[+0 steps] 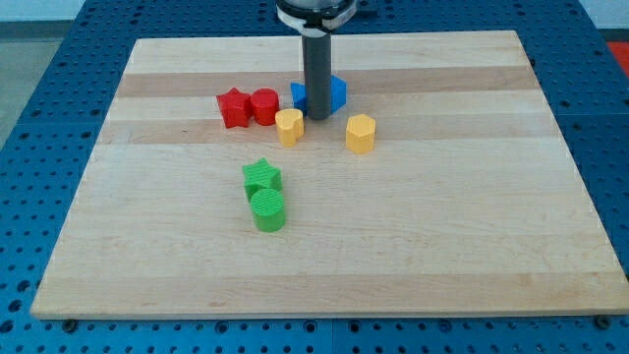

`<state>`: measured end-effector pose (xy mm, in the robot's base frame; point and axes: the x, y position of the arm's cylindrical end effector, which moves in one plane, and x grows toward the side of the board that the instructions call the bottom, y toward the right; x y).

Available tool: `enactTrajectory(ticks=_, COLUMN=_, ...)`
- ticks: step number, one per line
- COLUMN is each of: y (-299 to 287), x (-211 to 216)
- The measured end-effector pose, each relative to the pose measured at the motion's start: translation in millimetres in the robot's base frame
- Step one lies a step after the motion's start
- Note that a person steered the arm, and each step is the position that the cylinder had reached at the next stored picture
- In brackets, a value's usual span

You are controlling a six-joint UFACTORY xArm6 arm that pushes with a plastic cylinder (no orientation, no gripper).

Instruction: Push the yellow blocks to the bottom of the red blocks

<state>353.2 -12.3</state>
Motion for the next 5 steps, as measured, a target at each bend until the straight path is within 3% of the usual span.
enactTrajectory(ticks=2, y=8.8, x=-0.5)
enactTrajectory(ticks=4, y=74.0, x=2.4)
enactTrajectory(ticks=5, y=74.1, x=2.4)
